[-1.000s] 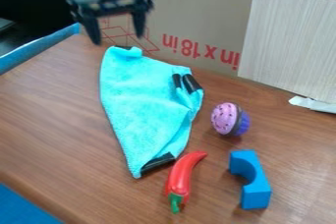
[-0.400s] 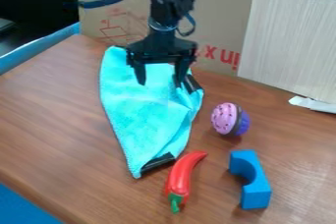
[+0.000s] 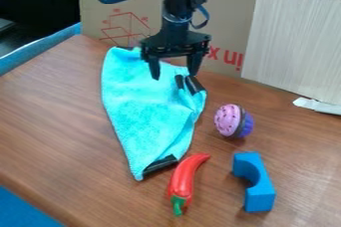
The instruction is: Unfold the cloth from top right to bottom left
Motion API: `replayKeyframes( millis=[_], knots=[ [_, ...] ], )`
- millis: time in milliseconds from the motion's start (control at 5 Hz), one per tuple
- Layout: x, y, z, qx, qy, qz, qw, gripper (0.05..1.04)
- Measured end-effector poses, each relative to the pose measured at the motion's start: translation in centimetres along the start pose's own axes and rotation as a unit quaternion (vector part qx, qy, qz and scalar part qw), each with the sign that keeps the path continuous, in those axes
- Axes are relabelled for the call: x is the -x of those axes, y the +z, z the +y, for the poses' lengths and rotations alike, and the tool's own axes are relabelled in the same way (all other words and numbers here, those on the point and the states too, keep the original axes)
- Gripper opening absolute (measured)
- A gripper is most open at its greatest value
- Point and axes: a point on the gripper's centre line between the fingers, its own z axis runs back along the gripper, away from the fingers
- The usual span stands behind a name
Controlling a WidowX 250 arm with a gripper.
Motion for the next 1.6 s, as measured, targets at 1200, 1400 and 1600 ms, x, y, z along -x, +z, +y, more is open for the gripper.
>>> replayKeyframes(
  millis=[1200, 1400, 1600],
  knots=[
    [2.5, -2.5, -1.0, -0.014, 0.012, 0.010, 0.9998, 0.359],
    [2.4, -2.6, -0.6, -0.015, 0.020, 0.015, 0.9996, 0.140],
    [2.5, -2.7, -0.1, -0.017, 0.026, 0.033, 0.9990, 0.060]
  ],
)
